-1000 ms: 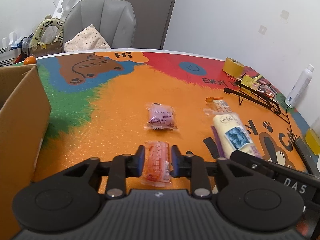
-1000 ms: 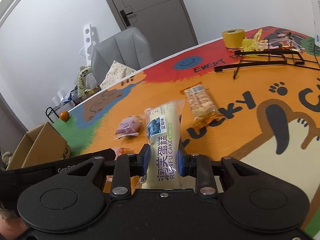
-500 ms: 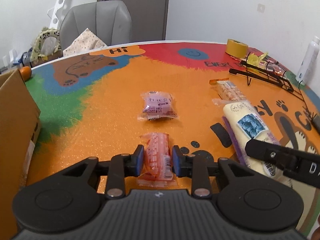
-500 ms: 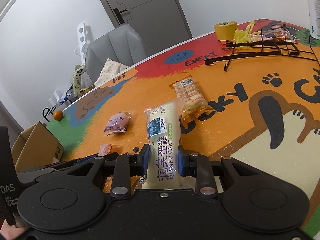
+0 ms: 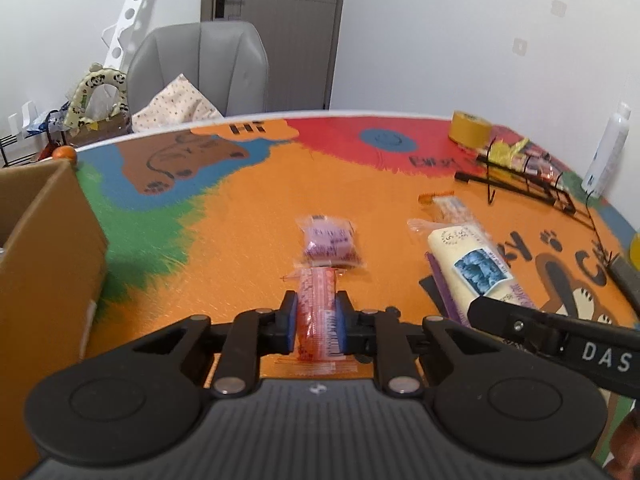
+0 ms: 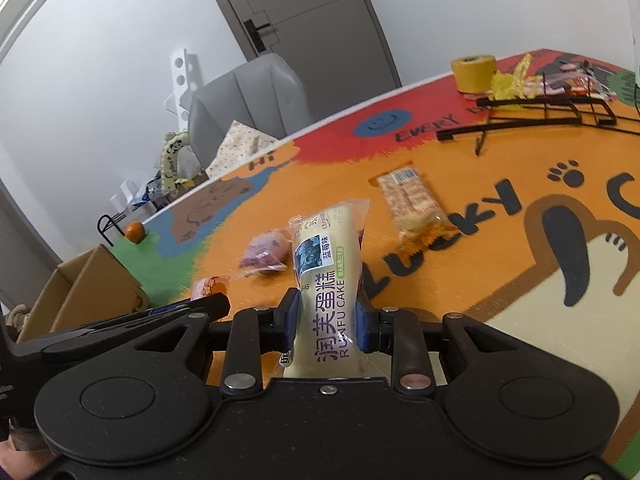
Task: Organize snacks
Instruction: 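Carry both snacks over the cardboard box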
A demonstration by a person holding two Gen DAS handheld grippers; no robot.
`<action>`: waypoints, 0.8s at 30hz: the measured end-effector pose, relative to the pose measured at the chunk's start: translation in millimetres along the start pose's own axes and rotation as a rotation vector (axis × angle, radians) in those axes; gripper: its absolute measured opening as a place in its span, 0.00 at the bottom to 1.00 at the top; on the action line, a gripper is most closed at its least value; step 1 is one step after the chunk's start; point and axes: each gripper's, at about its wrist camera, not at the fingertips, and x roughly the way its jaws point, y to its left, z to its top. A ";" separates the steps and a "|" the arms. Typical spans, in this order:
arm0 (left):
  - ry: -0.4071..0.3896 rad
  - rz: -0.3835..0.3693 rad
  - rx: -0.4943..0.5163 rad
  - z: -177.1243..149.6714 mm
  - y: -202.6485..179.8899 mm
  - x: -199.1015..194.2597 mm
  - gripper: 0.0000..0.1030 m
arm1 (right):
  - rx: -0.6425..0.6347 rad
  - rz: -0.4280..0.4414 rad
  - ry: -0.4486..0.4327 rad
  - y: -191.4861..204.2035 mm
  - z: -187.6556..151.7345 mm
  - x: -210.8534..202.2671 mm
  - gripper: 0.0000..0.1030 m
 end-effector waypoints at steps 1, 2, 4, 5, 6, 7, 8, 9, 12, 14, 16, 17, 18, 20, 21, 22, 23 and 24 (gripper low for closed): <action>-0.006 -0.003 -0.008 1.3 2.7 -3.8 0.17 | -0.004 0.006 -0.004 3.0 1.0 -1.2 0.26; -0.011 -0.006 -0.014 2.8 4.9 -7.1 0.17 | -0.007 0.010 -0.008 5.4 2.2 -2.0 0.26; -0.022 -0.009 -0.025 5.8 9.3 -13.9 0.17 | -0.017 0.020 -0.017 12.2 4.3 -4.2 0.26; -0.030 -0.009 -0.029 7.7 11.3 -18.0 0.17 | -0.021 0.025 -0.021 15.0 5.8 -4.9 0.26; -0.039 -0.010 -0.032 9.8 13.3 -22.5 0.17 | -0.026 0.030 -0.025 18.2 6.6 -5.6 0.26; -0.046 -0.011 -0.033 11.5 14.7 -26.5 0.17 | -0.031 0.034 -0.029 21.4 7.4 -6.1 0.26; -0.055 -0.012 -0.036 13.7 16.6 -31.4 0.17 | -0.036 0.040 -0.034 24.6 8.3 -6.6 0.26; -0.064 -0.013 -0.037 15.3 18.2 -35.8 0.17 | -0.039 0.047 -0.037 27.8 9.2 -7.1 0.26; -0.087 -0.012 -0.042 20.1 23.7 -47.6 0.17 | -0.052 0.066 -0.049 37.2 11.0 -9.2 0.26; -0.099 -0.012 -0.046 22.4 28.3 -55.6 0.17 | -0.061 0.077 -0.055 43.5 12.3 -10.0 0.26; -0.112 -0.010 -0.053 23.9 33.1 -62.4 0.17 | -0.071 0.090 -0.061 49.9 13.5 -10.8 0.26; -0.119 -0.009 -0.059 24.7 35.6 -66.3 0.17 | -0.076 0.095 -0.064 52.9 14.0 -11.0 0.26; -0.126 -0.008 -0.063 25.4 38.5 -69.9 0.17 | -0.082 0.102 -0.067 55.9 14.7 -11.5 0.26; -0.137 -0.012 -0.076 26.7 45.1 -77.3 0.17 | -0.099 0.115 -0.079 62.8 15.5 -13.2 0.26; -0.147 -0.010 -0.080 27.5 48.4 -81.7 0.17 | -0.106 0.121 -0.082 66.2 15.8 -13.9 0.26; -0.155 -0.006 -0.082 27.8 51.3 -85.9 0.17 | -0.109 0.127 -0.085 69.1 16.1 -14.3 0.26; -0.161 -0.005 -0.084 28.0 54.3 -90.1 0.17 | -0.112 0.135 -0.088 72.3 16.6 -14.7 0.26; -0.165 -0.004 -0.088 28.7 57.4 -93.1 0.17 | -0.115 0.143 -0.090 75.4 17.3 -14.9 0.26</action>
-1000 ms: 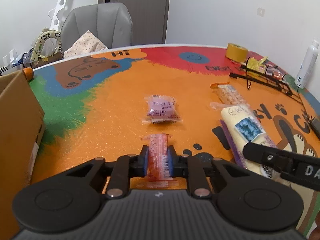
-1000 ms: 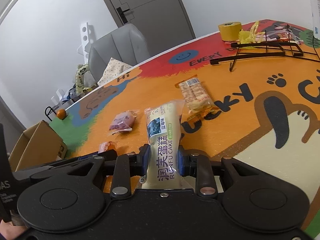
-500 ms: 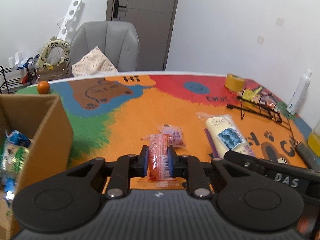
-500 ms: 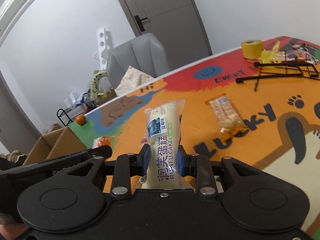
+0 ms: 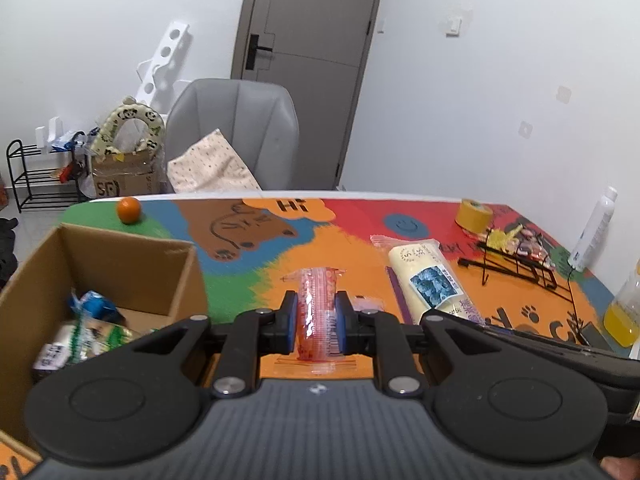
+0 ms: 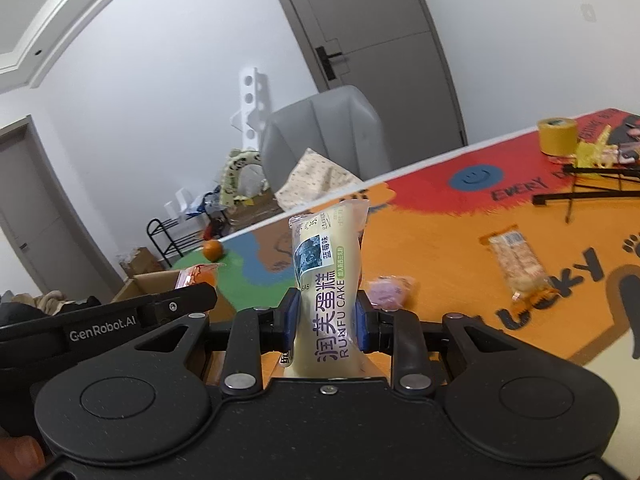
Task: Organize snacks
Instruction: 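Carry both snacks over the cardboard box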
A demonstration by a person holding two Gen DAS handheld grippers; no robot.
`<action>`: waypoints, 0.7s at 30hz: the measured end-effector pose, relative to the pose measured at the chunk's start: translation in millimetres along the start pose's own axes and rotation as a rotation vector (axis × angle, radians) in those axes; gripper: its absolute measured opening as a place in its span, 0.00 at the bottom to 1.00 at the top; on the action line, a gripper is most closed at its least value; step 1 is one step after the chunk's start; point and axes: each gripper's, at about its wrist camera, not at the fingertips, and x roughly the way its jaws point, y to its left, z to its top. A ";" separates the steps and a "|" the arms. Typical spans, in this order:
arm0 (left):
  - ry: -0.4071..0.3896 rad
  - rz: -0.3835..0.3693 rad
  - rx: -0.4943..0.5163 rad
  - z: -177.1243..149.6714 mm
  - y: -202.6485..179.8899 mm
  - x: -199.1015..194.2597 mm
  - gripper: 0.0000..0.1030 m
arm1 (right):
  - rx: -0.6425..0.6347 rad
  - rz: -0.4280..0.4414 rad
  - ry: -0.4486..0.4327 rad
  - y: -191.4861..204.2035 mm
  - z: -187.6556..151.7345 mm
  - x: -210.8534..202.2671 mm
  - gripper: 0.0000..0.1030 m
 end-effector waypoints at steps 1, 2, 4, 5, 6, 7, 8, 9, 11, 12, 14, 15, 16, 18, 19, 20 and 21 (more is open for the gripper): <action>-0.005 0.002 -0.003 1.2 3.1 -3.0 0.17 | -0.003 0.008 -0.002 3.6 0.7 0.4 0.26; -0.013 0.008 -0.006 2.4 7.1 -6.5 0.17 | -0.007 0.014 -0.004 6.7 0.8 0.3 0.26; -0.022 0.018 -0.018 4.0 14.5 -12.2 0.17 | -0.017 0.028 -0.006 13.7 1.1 0.7 0.26; -0.028 0.024 -0.023 4.9 19.1 -15.3 0.17 | -0.021 0.035 -0.006 17.6 1.7 1.6 0.26; -0.034 0.034 -0.030 5.8 24.4 -18.6 0.17 | -0.023 0.042 -0.004 22.1 2.1 2.8 0.26; -0.039 0.040 -0.038 6.3 29.5 -21.9 0.17 | -0.027 0.050 -0.003 26.7 2.5 4.1 0.26; -0.044 0.048 -0.048 7.1 35.6 -24.9 0.17 | -0.031 0.056 -0.001 31.0 2.4 5.0 0.26; -0.049 0.056 -0.058 7.7 41.5 -28.1 0.17 | -0.037 0.063 0.000 35.9 2.4 6.1 0.26; -0.058 0.069 -0.071 8.2 51.7 -33.6 0.17 | -0.045 0.074 0.003 45.0 2.9 8.5 0.26; -0.062 0.075 -0.080 8.4 57.3 -36.4 0.17 | -0.049 0.080 0.006 49.5 2.9 9.7 0.26; -0.066 0.084 -0.096 8.1 68.2 -41.4 0.17 | -0.057 0.090 0.009 58.2 2.7 10.9 0.26; -0.069 0.088 -0.102 8.0 72.9 -43.5 0.17 | -0.063 0.094 0.010 62.4 2.3 11.5 0.26; -0.071 0.091 -0.107 7.8 77.8 -45.8 0.17 | -0.068 0.097 0.011 66.4 1.9 12.3 0.26; -0.074 0.096 -0.118 7.1 85.5 -49.2 0.17 | -0.074 0.103 0.013 73.5 1.4 13.5 0.26; -0.075 0.100 -0.123 6.5 89.7 -50.8 0.17 | -0.077 0.105 0.015 77.4 1.1 14.6 0.26; -0.075 0.102 -0.127 5.8 93.9 -52.5 0.17 | -0.082 0.107 0.016 81.1 1.0 15.7 0.26; -0.075 0.105 -0.133 5.0 97.9 -54.1 0.17 | -0.087 0.109 0.017 83.9 0.8 16.8 0.26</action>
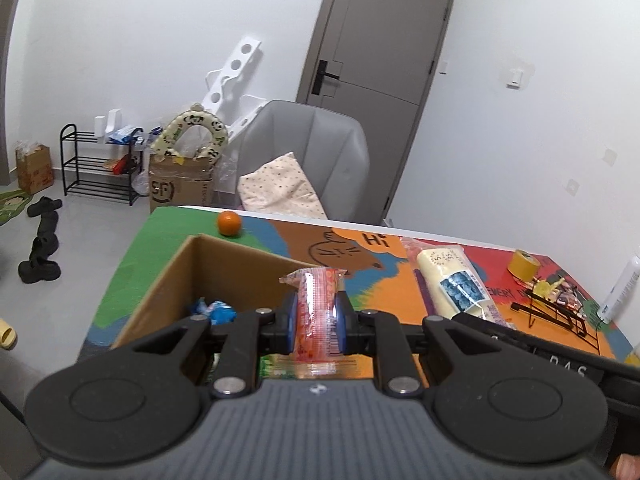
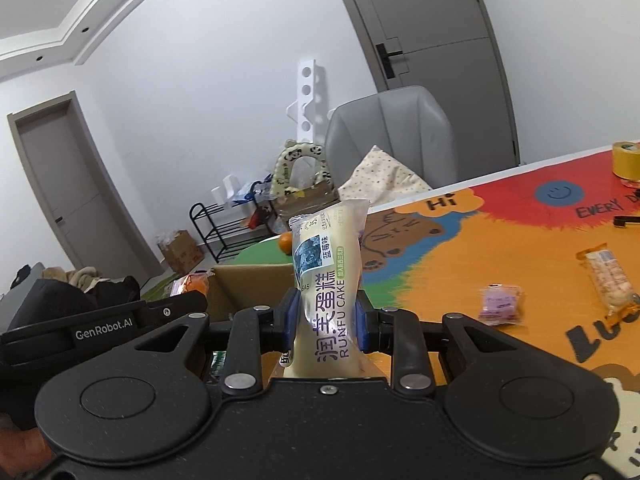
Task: Organize snacks
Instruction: 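Carry both snacks over the cardboard box, then open both tools to drop the snacks into the box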
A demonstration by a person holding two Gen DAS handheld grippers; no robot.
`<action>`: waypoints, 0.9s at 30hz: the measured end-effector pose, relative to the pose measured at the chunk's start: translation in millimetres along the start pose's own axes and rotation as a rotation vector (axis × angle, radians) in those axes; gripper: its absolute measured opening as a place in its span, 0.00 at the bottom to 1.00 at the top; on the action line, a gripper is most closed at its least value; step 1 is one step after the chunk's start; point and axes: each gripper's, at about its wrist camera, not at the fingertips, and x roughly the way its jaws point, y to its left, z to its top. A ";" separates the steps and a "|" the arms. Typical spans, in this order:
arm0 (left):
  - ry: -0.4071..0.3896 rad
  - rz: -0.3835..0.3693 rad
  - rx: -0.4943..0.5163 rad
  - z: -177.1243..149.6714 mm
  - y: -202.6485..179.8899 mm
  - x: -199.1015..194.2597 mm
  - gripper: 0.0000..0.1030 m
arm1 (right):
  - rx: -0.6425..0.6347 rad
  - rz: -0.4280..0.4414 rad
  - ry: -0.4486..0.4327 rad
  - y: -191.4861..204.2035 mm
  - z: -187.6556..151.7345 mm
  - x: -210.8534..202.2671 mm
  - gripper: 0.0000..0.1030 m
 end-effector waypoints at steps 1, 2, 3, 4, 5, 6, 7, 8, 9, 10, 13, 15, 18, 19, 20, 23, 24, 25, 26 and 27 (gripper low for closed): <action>0.000 0.003 -0.005 -0.1 3.9 -0.8 0.17 | -0.004 0.003 0.002 3.5 0.3 1.5 0.26; 0.001 0.006 -0.012 -0.2 8.6 -1.7 0.17 | -0.009 0.006 0.004 7.7 0.5 2.9 0.26; 0.002 0.009 -0.018 -0.5 12.2 -2.5 0.17 | -0.012 0.009 0.007 10.5 0.6 4.4 0.26; 0.003 0.011 -0.025 -0.8 16.6 -3.1 0.17 | -0.016 0.011 0.009 14.5 0.6 6.0 0.26; 0.004 0.013 -0.031 -1.3 19.8 -3.6 0.17 | -0.022 0.014 0.012 17.9 0.7 7.8 0.26; 0.006 0.014 -0.037 -1.6 23.8 -4.2 0.17 | -0.028 0.017 0.016 21.5 0.7 9.4 0.26; 0.007 0.017 -0.044 -2.0 27.7 -4.8 0.17 | -0.033 0.020 0.019 25.4 0.7 10.8 0.26; 0.009 0.019 -0.049 -2.7 31.4 -5.5 0.17 | -0.038 0.023 0.021 30.7 -0.6 10.4 0.26; 0.010 0.021 -0.055 -3.5 34.5 -6.0 0.17 | -0.043 0.026 0.024 34.1 -0.6 12.0 0.26; 0.012 0.022 -0.060 -4.2 37.8 -7.0 0.17 | -0.048 0.030 0.026 37.3 -0.8 13.3 0.26; 0.024 0.026 -0.070 -5.0 45.7 -7.4 0.18 | -0.058 0.040 0.036 46.1 -1.7 18.0 0.26; 0.042 0.021 -0.075 -5.5 50.7 -7.3 0.18 | -0.061 0.043 0.041 51.1 -2.4 21.2 0.26; 0.039 0.025 -0.089 -4.4 57.8 -9.4 0.24 | -0.066 0.048 0.051 56.5 -3.8 25.0 0.26; 0.037 0.032 -0.094 -3.8 59.9 -10.5 0.26 | -0.067 0.049 0.054 58.0 -4.4 26.6 0.26; 0.033 0.035 -0.098 -3.8 61.5 -11.0 0.27 | -0.068 0.051 0.057 59.5 -4.7 27.7 0.26; 0.032 0.041 -0.114 -4.7 67.0 -13.2 0.30 | -0.067 0.057 0.064 63.9 -5.4 30.6 0.26; 0.034 0.041 -0.116 -4.9 68.2 -13.4 0.32 | -0.066 0.058 0.066 65.4 -5.3 31.6 0.26; 0.034 0.042 -0.117 -5.6 68.6 -14.0 0.34 | -0.064 0.059 0.069 66.9 -5.3 32.5 0.26; 0.034 0.044 -0.116 -6.2 69.0 -14.3 0.36 | -0.064 0.064 0.075 68.6 -5.2 34.2 0.28; 0.033 0.045 -0.116 -6.3 69.6 -14.7 0.39 | -0.063 0.079 0.079 69.9 -5.2 34.2 0.33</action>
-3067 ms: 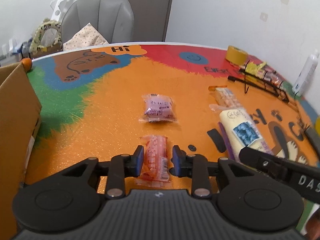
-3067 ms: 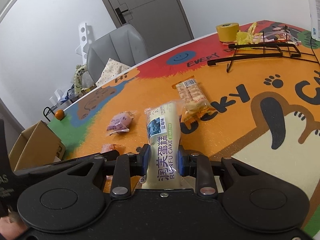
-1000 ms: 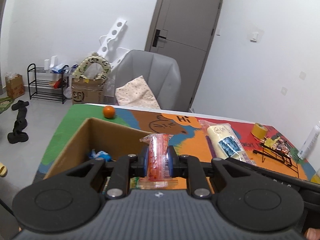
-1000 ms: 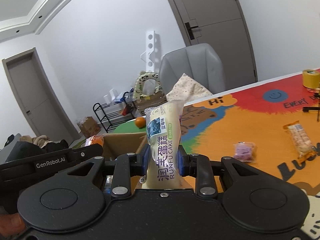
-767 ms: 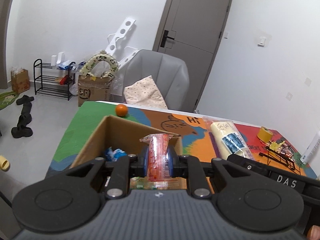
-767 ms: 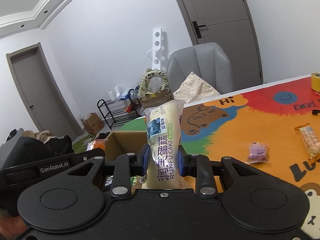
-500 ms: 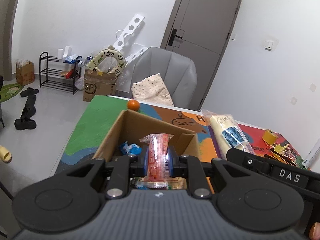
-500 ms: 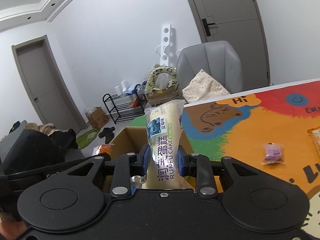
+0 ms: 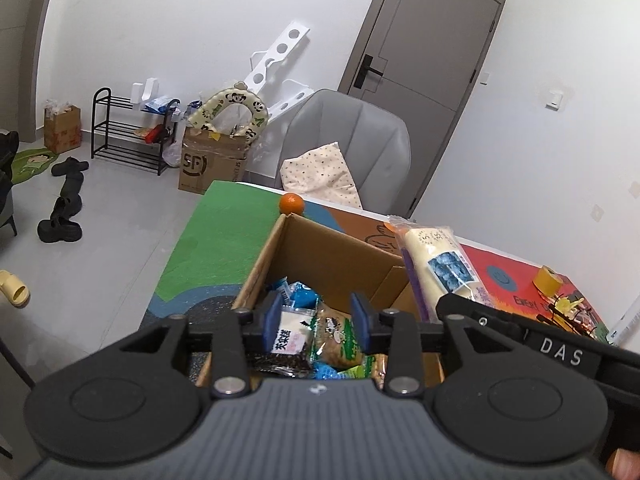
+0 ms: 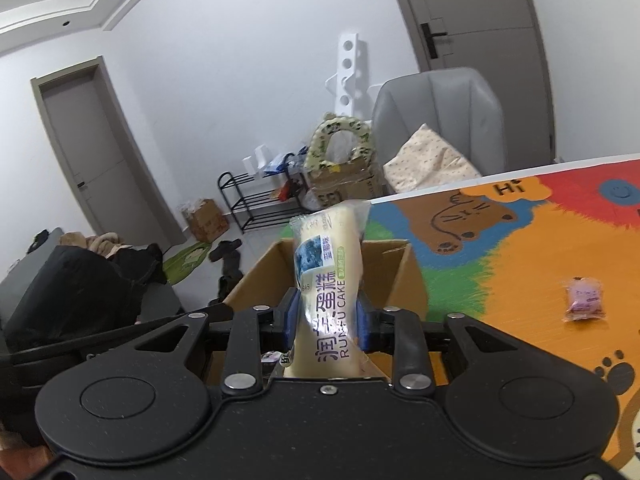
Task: Organize snacks
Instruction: 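Open both tools to drop the snacks into the box, then move both tools back toward the pink pack and orange wafer bar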
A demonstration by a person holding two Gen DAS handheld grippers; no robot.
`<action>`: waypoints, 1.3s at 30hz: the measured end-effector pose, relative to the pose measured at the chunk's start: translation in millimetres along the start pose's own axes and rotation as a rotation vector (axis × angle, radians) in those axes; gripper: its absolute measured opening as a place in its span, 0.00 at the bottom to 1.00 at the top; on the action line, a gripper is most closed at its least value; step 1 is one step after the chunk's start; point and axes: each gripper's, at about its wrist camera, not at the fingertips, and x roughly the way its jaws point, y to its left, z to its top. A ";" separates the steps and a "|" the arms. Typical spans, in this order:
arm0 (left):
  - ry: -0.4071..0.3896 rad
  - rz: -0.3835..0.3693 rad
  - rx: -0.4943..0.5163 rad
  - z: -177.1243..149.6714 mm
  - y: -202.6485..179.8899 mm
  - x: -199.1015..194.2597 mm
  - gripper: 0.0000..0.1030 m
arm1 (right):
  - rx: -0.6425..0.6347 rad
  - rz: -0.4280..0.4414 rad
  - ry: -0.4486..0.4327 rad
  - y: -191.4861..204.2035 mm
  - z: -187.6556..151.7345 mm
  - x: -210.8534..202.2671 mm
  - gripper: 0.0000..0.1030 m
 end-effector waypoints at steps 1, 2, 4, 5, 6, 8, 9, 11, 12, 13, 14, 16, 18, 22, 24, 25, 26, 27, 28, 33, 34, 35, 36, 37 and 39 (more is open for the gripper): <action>-0.001 0.002 0.001 -0.4 0.1 -0.9 0.41 | -0.003 0.010 -0.003 1.2 -0.1 -1.0 0.35; -0.003 0.002 0.001 0.2 0.9 -1.1 0.43 | -0.006 0.019 -0.004 2.0 0.1 -1.9 0.37; -0.005 0.004 -0.001 1.1 1.6 -1.3 0.49 | -0.007 0.021 -0.008 1.8 -0.2 -4.8 0.44; -0.007 0.006 -0.003 1.4 1.4 -1.8 0.51 | -0.004 0.016 -0.009 1.0 -0.2 -5.9 0.44; -0.010 0.007 -0.003 1.3 0.6 -2.3 0.56 | 0.005 0.011 -0.009 -1.8 -0.3 -6.8 0.45; -0.022 0.007 0.001 0.4 -1.9 -3.7 0.65 | 0.028 -0.002 -0.007 -8.3 -0.9 -8.3 0.47; -0.025 0.006 0.004 -0.2 -3.5 -4.1 0.70 | 0.038 -0.011 -0.008 -11.5 -1.7 -9.7 0.49; -0.028 -0.001 0.014 -0.9 -6.3 -2.0 0.75 | 0.054 -0.027 -0.010 -18.1 -3.4 -12.2 0.52; -0.028 -0.004 0.019 -1.7 -8.7 -1.6 0.78 | 0.061 -0.034 -0.011 -21.6 -4.4 -14.1 0.55; -0.028 -0.006 0.023 -2.4 -11.2 -0.8 0.81 | 0.066 -0.040 -0.012 -25.3 -5.5 -16.1 0.56; -0.028 -0.008 0.027 -3.2 -14.2 0.1 0.82 | 0.068 -0.047 -0.012 -27.7 -6.7 -17.5 0.57; -0.025 -0.013 0.033 -4.6 -20.6 2.8 0.84 | 0.076 -0.060 -0.015 -33.5 -8.7 -22.1 0.61; -0.021 -0.016 0.041 -5.9 -27.1 5.5 0.84 | 0.087 -0.074 -0.022 -41.2 -10.2 -27.8 0.64; -0.021 -0.035 0.067 -8.2 -44.1 8.3 0.85 | 0.111 -0.099 -0.038 -55.9 -11.3 -40.0 0.70; -0.022 -0.043 0.086 -10.2 -53.7 8.3 0.85 | 0.114 -0.113 -0.047 -62.5 -12.1 -44.9 0.72; -0.022 -0.045 0.096 -11.0 -58.9 8.6 0.86 | 0.115 -0.119 -0.049 -65.6 -12.4 -47.6 0.73; -0.022 -0.046 0.103 -11.8 -63.2 9.2 0.86 | 0.117 -0.125 -0.050 -69.3 -12.7 -50.2 0.74; -0.020 -0.048 0.107 -12.6 -66.9 10.0 0.86 | 0.120 -0.130 -0.051 -73.2 -13.1 -52.7 0.76; -0.017 -0.054 0.107 -13.4 -70.6 11.2 0.86 | 0.124 -0.135 -0.055 -77.2 -13.8 -55.8 0.80; 0.009 -0.068 0.128 -19.3 -89.9 19.3 0.88 | 0.145 -0.159 -0.068 -97.2 -14.4 -66.9 0.91; 0.014 -0.073 0.136 -20.7 -94.2 20.6 0.88 | 0.154 -0.164 -0.070 -101.8 -14.7 -69.2 0.93; 0.018 -0.078 0.140 -21.5 -97.0 21.3 0.89 | 0.162 -0.168 -0.073 -106.2 -15.0 -71.1 0.93; 0.023 -0.083 0.143 -22.7 -100.7 22.9 0.89 | 0.169 -0.173 -0.074 -110.9 -15.3 -73.3 0.94; 0.026 -0.086 0.145 -23.2 -103.8 24.1 0.90 | 0.176 -0.179 -0.073 -115.5 -15.6 -75.0 0.94; 0.028 -0.088 0.148 -24.7 -109.7 26.4 0.90 | 0.185 -0.189 -0.072 -124.5 -16.7 -78.3 0.95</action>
